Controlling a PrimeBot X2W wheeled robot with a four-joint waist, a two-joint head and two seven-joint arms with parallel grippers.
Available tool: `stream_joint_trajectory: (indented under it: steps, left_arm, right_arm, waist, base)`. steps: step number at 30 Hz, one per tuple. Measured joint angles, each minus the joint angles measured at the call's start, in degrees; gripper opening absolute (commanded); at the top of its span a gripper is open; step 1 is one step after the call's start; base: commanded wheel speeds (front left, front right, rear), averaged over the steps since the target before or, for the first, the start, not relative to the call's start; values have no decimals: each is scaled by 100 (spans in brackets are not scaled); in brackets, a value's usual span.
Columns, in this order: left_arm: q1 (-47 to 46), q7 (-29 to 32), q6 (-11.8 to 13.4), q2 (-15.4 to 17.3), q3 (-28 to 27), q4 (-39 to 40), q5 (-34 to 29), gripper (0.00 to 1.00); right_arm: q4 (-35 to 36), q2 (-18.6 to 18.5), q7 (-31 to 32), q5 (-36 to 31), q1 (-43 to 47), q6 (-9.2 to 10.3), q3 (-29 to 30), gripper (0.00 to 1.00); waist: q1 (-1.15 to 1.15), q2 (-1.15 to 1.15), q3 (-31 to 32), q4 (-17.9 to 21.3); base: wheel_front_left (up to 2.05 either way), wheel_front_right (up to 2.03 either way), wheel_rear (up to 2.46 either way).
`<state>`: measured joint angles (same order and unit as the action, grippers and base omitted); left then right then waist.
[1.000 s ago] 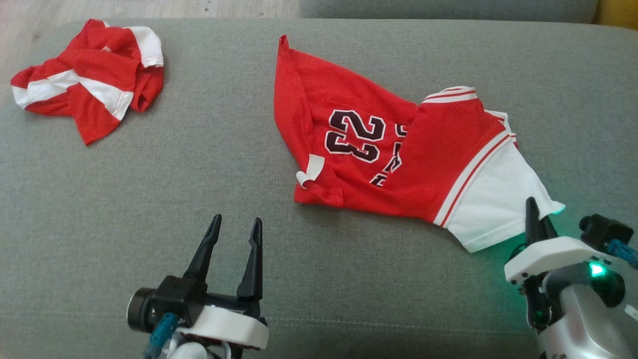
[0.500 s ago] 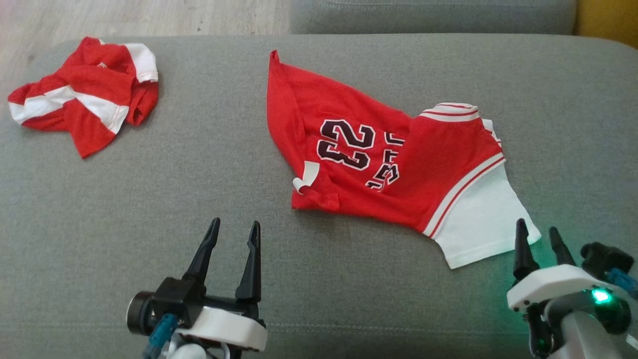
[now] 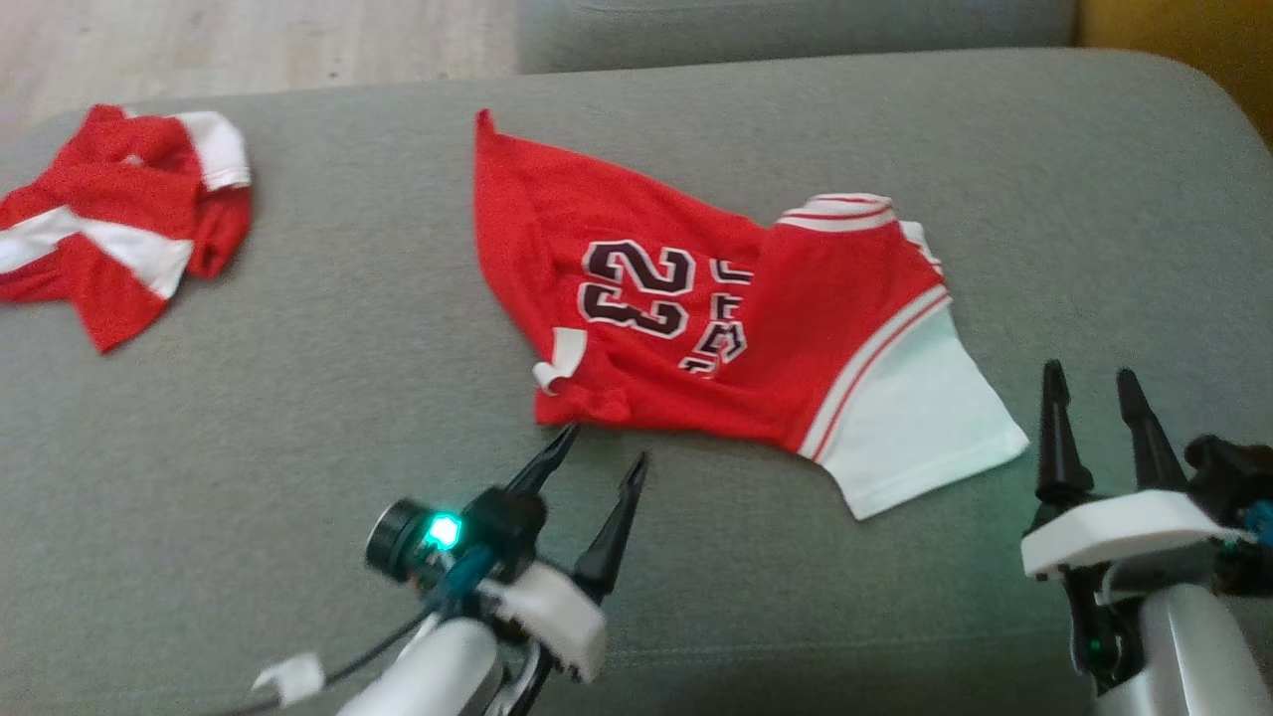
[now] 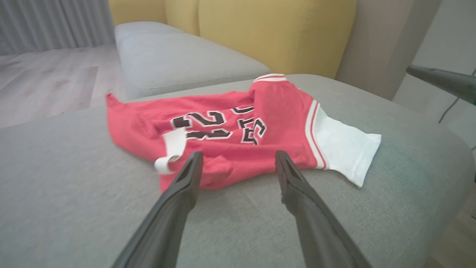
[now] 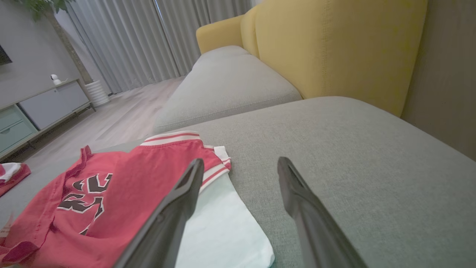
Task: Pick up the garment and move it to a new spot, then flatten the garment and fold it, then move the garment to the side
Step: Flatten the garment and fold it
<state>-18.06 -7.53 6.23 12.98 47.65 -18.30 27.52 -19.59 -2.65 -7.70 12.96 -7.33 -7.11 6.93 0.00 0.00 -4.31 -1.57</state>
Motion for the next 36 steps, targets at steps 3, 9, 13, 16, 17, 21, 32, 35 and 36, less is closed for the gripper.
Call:
stream_joint_trajectory:
  steps: [3,9,13,16,17,21,32,35,36]
  left_arm:
    - [-446,41,-181,-242,104,-623,-76,100]
    - [-886,-13,-326,-415,158,-1779,-134,100]
    - [-1030,-176,-322,-489,31,-2308,-68,100]
    - [-1184,-267,-321,-524,2,-2642,-68,100]
    - [-1238,-270,-321,-536,2,-2749,-68,100]
    - [-1382,-341,-313,-586,8,-3110,-78,100]
    - [-1533,-570,-327,-738,-96,-3534,-9,0]
    - [-1589,-626,-302,-760,-265,-3450,85,0]
    - [-1591,-650,-256,-764,-364,-3374,129,0]
  right_arm:
    - [269,0,126,4,4,0,-138,100]
    - [575,0,269,16,74,0,-322,100]
    - [670,-1,325,31,162,0,-388,100]
    - [726,0,345,68,171,0,-441,100]
    - [743,0,349,68,171,0,-447,100]
    - [804,0,353,74,171,0,-472,100]
    - [842,0,350,167,171,0,-474,100]
    - [858,0,350,167,187,0,-434,100]
    - [865,0,349,167,201,0,-409,100]
  waist:
    - [0,0,-69,188]
    - [0,0,-215,563]
    - [0,0,-301,717]
    - [0,0,-351,775]
    - [0,0,-364,789]
    - [0,0,-390,818]
    - [0,0,-340,775]
    - [0,0,-298,715]
    - [0,0,-281,685]
  base:
    - [0,0,0]
    - [0,0,0]
    - [0,0,0]
    - [0,0,0]
    - [0,0,0]
    - [0,0,0]
    - [0,0,0]
    - [0,0,0]
    - [0,0,0]
